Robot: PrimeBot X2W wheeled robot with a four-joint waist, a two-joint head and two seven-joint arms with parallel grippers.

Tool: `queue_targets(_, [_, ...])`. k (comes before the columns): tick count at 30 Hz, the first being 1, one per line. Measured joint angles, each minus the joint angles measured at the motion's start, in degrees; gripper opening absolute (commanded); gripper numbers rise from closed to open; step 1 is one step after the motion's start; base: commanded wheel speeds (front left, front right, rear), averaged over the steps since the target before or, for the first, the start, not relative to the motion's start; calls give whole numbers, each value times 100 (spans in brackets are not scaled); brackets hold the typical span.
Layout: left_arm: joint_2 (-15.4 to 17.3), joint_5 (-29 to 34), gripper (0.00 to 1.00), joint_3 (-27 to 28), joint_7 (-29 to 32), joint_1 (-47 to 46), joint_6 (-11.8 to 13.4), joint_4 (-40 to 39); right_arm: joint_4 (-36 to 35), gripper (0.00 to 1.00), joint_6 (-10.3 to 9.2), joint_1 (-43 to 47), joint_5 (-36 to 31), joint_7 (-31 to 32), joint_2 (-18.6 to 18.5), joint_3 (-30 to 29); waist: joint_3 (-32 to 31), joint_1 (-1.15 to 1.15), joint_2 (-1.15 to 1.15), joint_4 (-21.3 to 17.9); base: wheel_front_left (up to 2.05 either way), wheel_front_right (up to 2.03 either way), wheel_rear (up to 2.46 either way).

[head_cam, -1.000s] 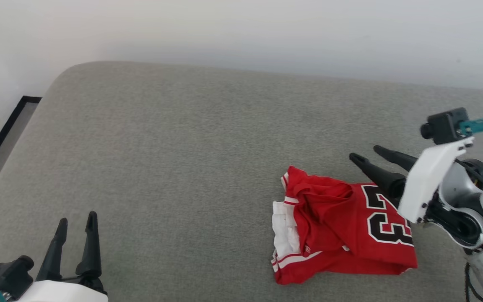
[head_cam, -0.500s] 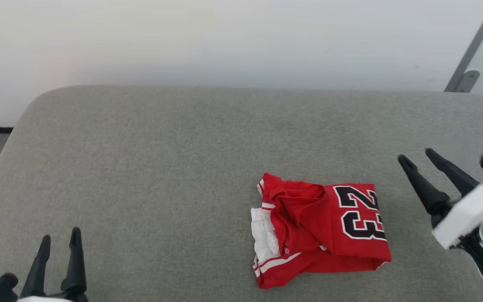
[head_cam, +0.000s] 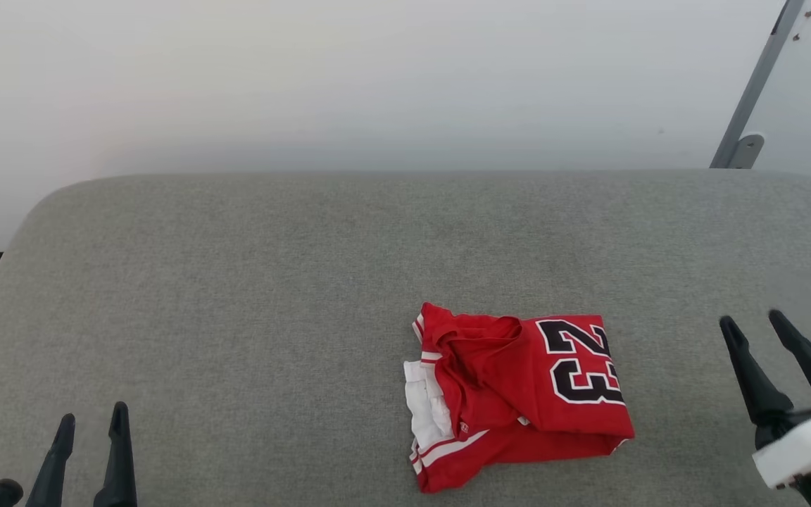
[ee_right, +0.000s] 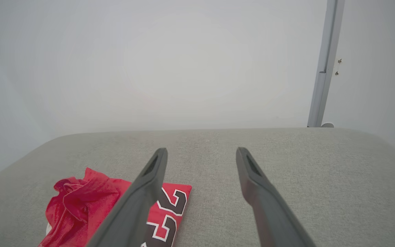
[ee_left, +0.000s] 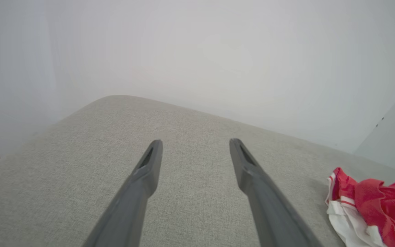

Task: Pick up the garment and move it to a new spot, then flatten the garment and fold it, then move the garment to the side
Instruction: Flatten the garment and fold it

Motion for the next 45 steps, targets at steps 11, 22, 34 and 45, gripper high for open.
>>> queue_targets(11, [70,274,100,-44,0,120,-1,-56,209,100,0,433,-528,-520,310,-335,-90,0,0,-73,0,0,0])
queue_targets(22, [59,390,100,-98,0,127,-1,-29,81,100,0,762,-1015,-546,810,-647,-87,0,0,-74,0,0,0])
queue_targets(34, [38,468,100,-194,0,112,-1,54,96,100,0,891,-1212,-549,1009,-598,-88,0,0,0,0,0,0])
queue_targets(45, [-30,474,100,-220,0,97,-1,68,143,100,0,894,-1238,-550,1069,-555,-90,0,0,58,0,0,0])
